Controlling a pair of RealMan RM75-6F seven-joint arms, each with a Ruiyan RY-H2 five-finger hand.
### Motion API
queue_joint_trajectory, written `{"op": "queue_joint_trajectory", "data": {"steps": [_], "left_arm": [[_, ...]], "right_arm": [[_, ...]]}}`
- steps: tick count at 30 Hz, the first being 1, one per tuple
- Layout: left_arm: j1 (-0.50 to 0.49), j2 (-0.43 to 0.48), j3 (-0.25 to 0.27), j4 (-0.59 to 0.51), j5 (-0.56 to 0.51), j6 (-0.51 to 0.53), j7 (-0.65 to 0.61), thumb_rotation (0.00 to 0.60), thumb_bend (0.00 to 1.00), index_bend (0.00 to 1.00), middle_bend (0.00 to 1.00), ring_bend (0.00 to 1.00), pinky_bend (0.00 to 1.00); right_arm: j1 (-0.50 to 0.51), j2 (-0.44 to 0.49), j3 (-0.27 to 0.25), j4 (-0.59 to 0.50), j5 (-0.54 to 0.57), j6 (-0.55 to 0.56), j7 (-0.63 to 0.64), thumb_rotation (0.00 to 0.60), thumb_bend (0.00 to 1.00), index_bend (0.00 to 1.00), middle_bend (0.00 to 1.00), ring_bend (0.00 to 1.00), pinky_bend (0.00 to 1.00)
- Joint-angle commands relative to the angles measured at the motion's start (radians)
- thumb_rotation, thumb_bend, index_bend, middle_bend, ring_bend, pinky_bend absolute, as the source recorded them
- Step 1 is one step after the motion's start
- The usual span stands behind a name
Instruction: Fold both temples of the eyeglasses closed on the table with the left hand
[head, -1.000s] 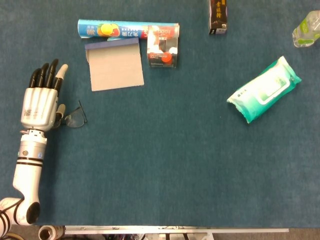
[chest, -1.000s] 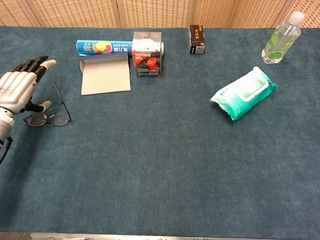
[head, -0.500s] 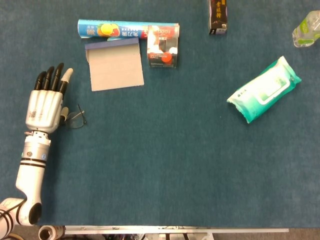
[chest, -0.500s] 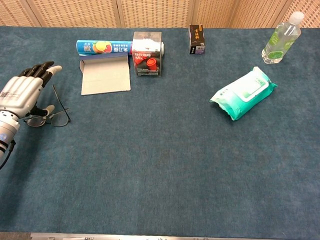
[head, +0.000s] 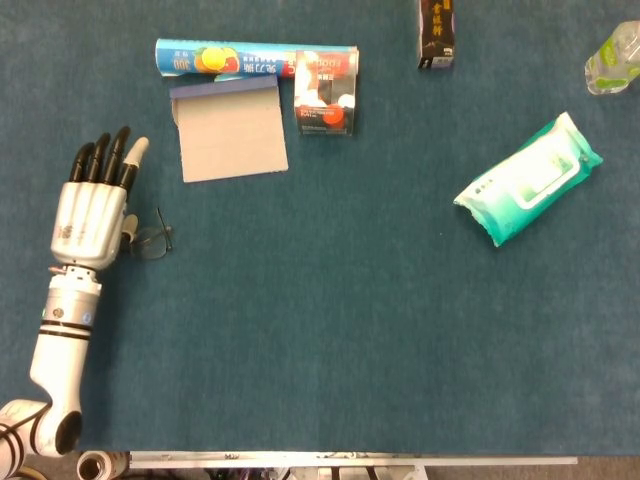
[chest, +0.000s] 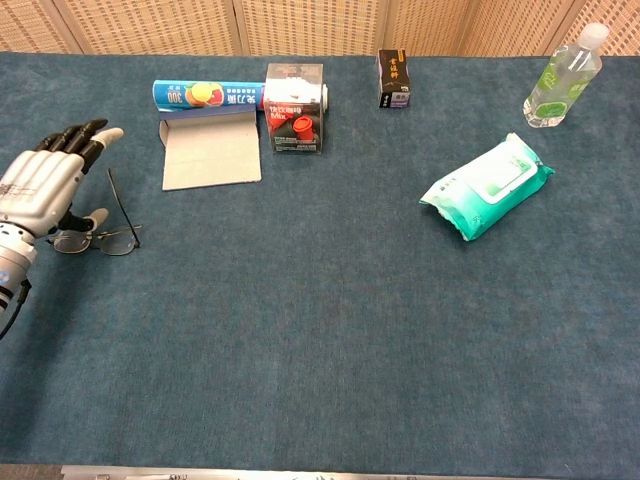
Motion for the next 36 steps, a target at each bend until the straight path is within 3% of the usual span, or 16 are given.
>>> {"op": "queue_joint_trajectory", "data": {"steps": [1, 19, 30, 36], "left_arm": [[0.018, 0.048, 0.001, -0.072, 0.022, 0.050, 0.018, 0.600, 0.26, 0.00, 0.00, 0.00, 0.09], [0.085, 0.282, 0.005, -0.456, 0.088, 0.183, 0.049, 0.600, 0.26, 0.00, 0.00, 0.00, 0.09], [0.089, 0.380, 0.025, -0.668, 0.159, 0.189, 0.024, 0.600, 0.26, 0.00, 0.00, 0.00, 0.09], [0.071, 0.399, 0.026, -0.762, 0.172, 0.152, 0.076, 0.600, 0.26, 0.00, 0.00, 0.00, 0.09]], "right_arm": [[0.000, 0.000, 0.002, -0.002, 0.000, 0.002, -0.002, 0.600, 0.28, 0.68, 0.54, 0.32, 0.25], [0.030, 0.003, 0.006, -0.002, 0.007, -0.052, -0.056, 0.600, 0.28, 0.68, 0.54, 0.32, 0.25], [0.036, 0.012, 0.013, -0.014, 0.022, -0.063, -0.056, 0.600, 0.28, 0.68, 0.54, 0.32, 0.25], [0.036, 0.016, 0.017, -0.018, 0.026, -0.061, -0.051, 0.600, 0.28, 0.68, 0.54, 0.32, 0.25]]}}
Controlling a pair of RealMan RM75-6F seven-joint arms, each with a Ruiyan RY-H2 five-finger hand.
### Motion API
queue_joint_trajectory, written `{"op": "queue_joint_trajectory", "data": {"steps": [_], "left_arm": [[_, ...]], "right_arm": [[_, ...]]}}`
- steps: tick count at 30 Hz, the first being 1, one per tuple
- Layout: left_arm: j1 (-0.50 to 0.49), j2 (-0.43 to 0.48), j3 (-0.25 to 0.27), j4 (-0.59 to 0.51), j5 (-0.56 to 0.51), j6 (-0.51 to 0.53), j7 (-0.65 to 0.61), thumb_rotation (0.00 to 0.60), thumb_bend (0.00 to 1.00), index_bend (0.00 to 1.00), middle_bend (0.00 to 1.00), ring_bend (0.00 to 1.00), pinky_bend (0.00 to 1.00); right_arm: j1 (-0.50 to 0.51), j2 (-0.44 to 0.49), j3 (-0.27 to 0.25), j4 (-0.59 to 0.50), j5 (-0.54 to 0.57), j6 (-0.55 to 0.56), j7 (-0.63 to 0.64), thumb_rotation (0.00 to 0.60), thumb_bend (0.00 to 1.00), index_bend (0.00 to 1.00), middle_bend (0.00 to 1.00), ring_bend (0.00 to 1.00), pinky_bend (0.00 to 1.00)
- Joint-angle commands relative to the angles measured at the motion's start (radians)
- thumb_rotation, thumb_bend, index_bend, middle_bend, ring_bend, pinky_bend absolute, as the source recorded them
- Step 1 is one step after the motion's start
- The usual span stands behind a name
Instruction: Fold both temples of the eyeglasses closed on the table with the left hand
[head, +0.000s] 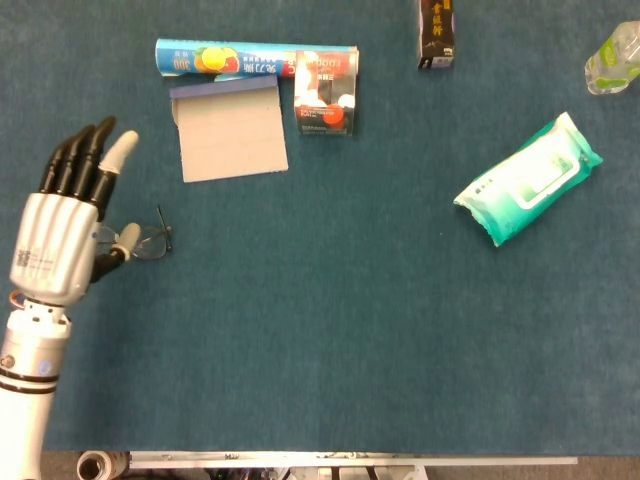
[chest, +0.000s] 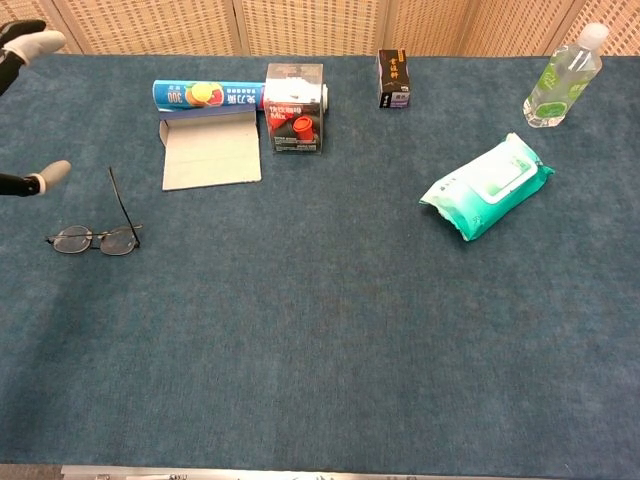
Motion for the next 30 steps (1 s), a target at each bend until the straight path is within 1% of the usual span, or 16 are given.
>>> {"op": "queue_joint_trajectory", "data": {"steps": [1, 7, 12, 17, 21, 30], "left_arm": [[-0.017, 0.008, -0.002, -0.047, 0.008, -0.029, 0.047, 0.600, 0.26, 0.00, 0.00, 0.00, 0.09], [-0.048, -0.004, -0.022, -0.105, -0.015, -0.080, 0.131, 0.600, 0.26, 0.00, 0.00, 0.00, 0.09], [-0.084, -0.022, -0.051, -0.137, -0.076, -0.141, 0.174, 0.600, 0.22, 0.00, 0.00, 0.00, 0.09], [-0.110, -0.050, -0.069, -0.131, -0.116, -0.172, 0.208, 0.600, 0.18, 0.00, 0.00, 0.00, 0.09], [-0.128, -0.075, -0.081, -0.113, -0.144, -0.190, 0.212, 0.600, 0.15, 0.00, 0.00, 0.00, 0.09], [-0.155, -0.107, -0.086, -0.102, -0.166, -0.211, 0.221, 0.600, 0.11, 0.00, 0.00, 0.00, 0.09]], "right_arm": [[-0.001, 0.000, 0.000, 0.001, 0.001, 0.002, 0.003, 0.600, 0.28, 0.68, 0.54, 0.32, 0.25], [-0.002, 0.000, 0.002, 0.005, 0.006, 0.004, 0.010, 0.600, 0.28, 0.68, 0.54, 0.32, 0.25], [-0.003, 0.000, 0.005, 0.009, 0.012, 0.003, 0.018, 0.600, 0.28, 0.68, 0.54, 0.32, 0.25], [-0.003, 0.001, 0.007, 0.011, 0.016, 0.004, 0.025, 0.600, 0.28, 0.68, 0.54, 0.32, 0.25], [-0.007, 0.000, 0.006, 0.018, 0.016, 0.008, 0.036, 0.600, 0.28, 0.68, 0.54, 0.32, 0.25], [-0.009, 0.002, 0.007, 0.021, 0.017, 0.011, 0.050, 0.600, 0.28, 0.68, 0.54, 0.32, 0.25]]}}
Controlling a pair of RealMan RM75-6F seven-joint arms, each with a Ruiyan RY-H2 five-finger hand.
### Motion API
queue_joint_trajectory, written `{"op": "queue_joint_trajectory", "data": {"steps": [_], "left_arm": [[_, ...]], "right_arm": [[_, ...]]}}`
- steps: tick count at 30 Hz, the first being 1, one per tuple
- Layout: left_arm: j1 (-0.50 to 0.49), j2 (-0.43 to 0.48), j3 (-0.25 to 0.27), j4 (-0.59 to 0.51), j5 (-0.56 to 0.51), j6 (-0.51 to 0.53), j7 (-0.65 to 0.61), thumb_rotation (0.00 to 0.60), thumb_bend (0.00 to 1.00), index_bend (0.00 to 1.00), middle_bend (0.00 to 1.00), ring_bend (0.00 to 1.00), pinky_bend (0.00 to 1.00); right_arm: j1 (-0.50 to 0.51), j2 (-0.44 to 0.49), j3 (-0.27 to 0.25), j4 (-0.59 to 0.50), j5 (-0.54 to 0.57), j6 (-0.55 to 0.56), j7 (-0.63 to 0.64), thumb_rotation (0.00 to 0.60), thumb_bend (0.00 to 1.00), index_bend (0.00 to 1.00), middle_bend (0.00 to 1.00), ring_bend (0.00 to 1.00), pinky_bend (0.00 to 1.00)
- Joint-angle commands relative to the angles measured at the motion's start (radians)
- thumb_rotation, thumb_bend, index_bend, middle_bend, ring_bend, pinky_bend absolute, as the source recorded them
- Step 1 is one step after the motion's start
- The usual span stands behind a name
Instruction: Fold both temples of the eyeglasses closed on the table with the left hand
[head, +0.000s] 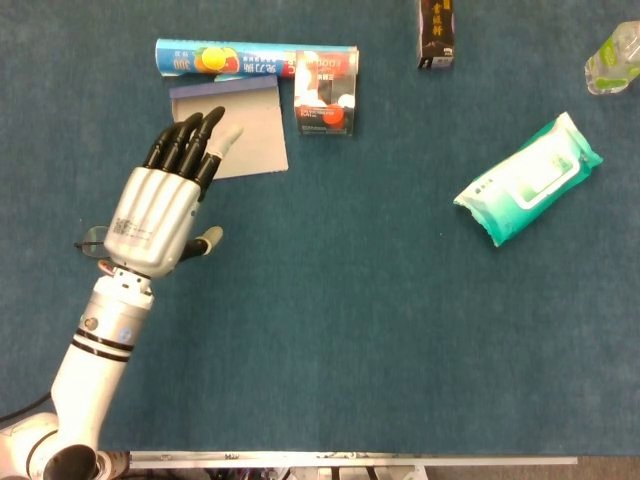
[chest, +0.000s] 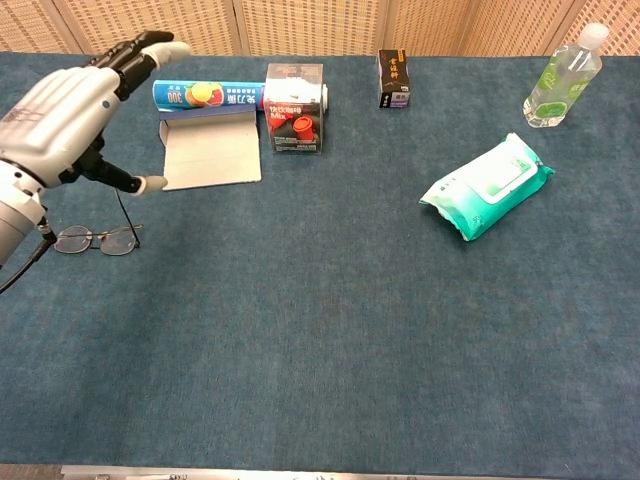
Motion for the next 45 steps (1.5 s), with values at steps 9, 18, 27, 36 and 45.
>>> {"op": "queue_joint_trajectory", "data": {"steps": [9, 18, 27, 36, 45], "left_arm": [[-0.036, -0.045, -0.018, 0.036, -0.066, -0.033, 0.028, 0.600, 0.10, 0.00, 0.00, 0.00, 0.09], [-0.063, -0.079, -0.038, 0.085, -0.113, -0.041, 0.036, 0.600, 0.10, 0.00, 0.00, 0.00, 0.09], [-0.063, -0.100, -0.041, 0.160, -0.129, -0.015, 0.032, 0.600, 0.10, 0.00, 0.00, 0.00, 0.09], [-0.047, -0.109, -0.025, 0.241, -0.132, 0.005, -0.008, 0.600, 0.10, 0.00, 0.00, 0.00, 0.09], [-0.029, -0.102, -0.018, 0.302, -0.141, 0.008, -0.071, 0.600, 0.10, 0.00, 0.00, 0.00, 0.09]], "right_arm": [[-0.001, 0.003, 0.001, 0.001, 0.004, -0.001, 0.011, 0.600, 0.28, 0.68, 0.54, 0.32, 0.25], [-0.002, 0.005, 0.003, 0.000, 0.006, 0.000, 0.013, 0.600, 0.28, 0.68, 0.54, 0.32, 0.25], [-0.002, 0.008, 0.004, -0.004, 0.003, 0.002, 0.015, 0.600, 0.28, 0.68, 0.54, 0.32, 0.25], [0.000, 0.009, 0.005, -0.010, 0.004, -0.001, 0.010, 0.600, 0.28, 0.68, 0.54, 0.32, 0.25], [0.004, 0.011, 0.006, -0.017, 0.004, -0.007, 0.001, 0.600, 0.28, 0.68, 0.54, 0.32, 0.25]]}}
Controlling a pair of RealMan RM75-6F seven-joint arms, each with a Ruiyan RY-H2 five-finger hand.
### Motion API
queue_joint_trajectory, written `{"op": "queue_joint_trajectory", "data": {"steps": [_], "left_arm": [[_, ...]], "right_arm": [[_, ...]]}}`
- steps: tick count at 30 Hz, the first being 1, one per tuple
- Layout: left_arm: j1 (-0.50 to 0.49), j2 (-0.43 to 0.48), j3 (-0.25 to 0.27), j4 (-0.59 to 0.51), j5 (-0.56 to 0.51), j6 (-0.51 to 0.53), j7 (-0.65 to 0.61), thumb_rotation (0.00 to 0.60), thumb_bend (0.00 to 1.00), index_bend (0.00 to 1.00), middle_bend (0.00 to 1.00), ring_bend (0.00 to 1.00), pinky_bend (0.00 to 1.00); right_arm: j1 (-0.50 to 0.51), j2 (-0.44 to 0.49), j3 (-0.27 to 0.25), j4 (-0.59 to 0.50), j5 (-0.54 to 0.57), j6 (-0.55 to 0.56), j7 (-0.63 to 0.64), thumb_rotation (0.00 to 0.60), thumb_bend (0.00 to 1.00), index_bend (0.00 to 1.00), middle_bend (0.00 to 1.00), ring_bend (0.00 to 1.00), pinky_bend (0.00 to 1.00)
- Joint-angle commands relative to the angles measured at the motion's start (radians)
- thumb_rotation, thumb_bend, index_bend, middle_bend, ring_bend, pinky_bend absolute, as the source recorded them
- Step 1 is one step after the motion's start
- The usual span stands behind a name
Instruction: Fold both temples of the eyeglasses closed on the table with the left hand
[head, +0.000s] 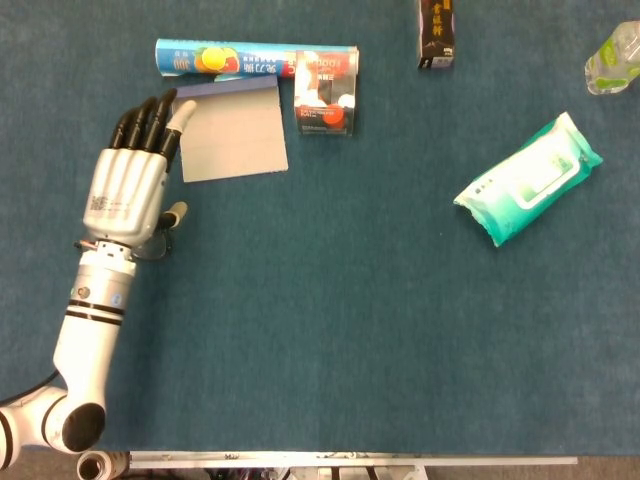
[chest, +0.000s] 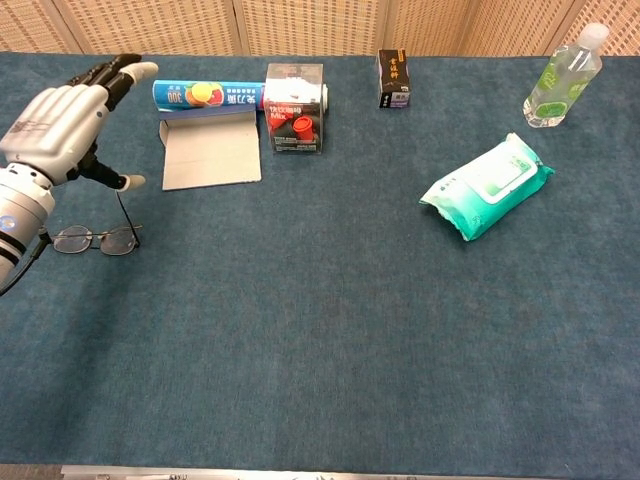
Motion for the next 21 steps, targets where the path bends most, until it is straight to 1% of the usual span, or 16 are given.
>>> {"op": "queue_joint_trajectory", "data": {"steps": [1, 9, 21], "left_arm": [[0.008, 0.001, 0.004, 0.023, 0.002, 0.002, -0.028, 0.600, 0.10, 0.00, 0.00, 0.00, 0.09], [0.021, -0.005, 0.017, 0.105, 0.038, 0.013, -0.122, 0.600, 0.10, 0.00, 0.00, 0.00, 0.09], [0.036, -0.016, 0.023, 0.193, 0.057, 0.018, -0.202, 0.600, 0.10, 0.00, 0.00, 0.00, 0.09]], "right_arm": [[0.001, 0.000, 0.000, -0.002, -0.001, -0.001, -0.003, 0.600, 0.28, 0.68, 0.54, 0.32, 0.25], [0.005, 0.003, 0.002, -0.012, 0.000, -0.007, -0.014, 0.600, 0.28, 0.68, 0.54, 0.32, 0.25], [0.008, 0.009, 0.005, -0.024, 0.002, -0.009, -0.018, 0.600, 0.28, 0.68, 0.54, 0.32, 0.25]]}}
